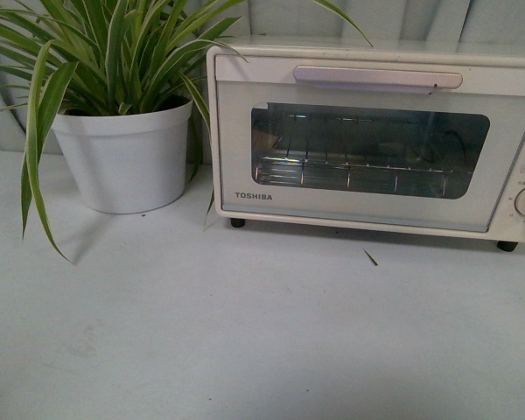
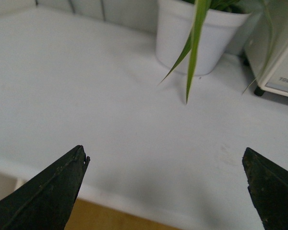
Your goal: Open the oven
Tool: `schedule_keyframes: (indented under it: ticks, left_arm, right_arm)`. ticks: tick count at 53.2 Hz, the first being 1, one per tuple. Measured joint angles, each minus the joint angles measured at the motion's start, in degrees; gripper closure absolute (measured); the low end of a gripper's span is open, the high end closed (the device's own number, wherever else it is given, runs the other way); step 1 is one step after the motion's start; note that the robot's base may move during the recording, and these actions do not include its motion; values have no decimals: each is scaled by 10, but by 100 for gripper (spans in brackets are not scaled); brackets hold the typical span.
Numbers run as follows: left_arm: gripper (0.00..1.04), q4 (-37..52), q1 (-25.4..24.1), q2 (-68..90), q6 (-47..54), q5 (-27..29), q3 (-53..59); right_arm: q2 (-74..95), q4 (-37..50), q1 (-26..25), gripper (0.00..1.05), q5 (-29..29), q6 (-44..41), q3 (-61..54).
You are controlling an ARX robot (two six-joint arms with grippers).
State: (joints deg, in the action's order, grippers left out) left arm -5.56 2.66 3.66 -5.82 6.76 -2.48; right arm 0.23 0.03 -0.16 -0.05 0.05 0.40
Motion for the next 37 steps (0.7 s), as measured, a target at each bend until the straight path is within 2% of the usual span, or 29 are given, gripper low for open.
schedule_keyframes:
  ticks: [1,8,13,17,27,37]
  left_arm:
    - [6,-2,12,20,-27,23,-4]
    - [6,32,66,122,-150,7,-34]
    - [6,115,117,271,-280,-15,-83]
    - [6,168,151,365,-339,-11,-113]
    - [6,276,225,584,-443,-18,-197]
    - [6,308,259,743,-497,-19,-276]
  right_arm:
    - [0,0,0,9,0,0,0]
    - [0,0,0,9,0,0,0]
    - [0,0,0,9,0,0,0]
    - [0,0,0,9,0,0,0]
    - [0,0,0,9,0,0,0]
    - [0,0,0,9,0,0,0]
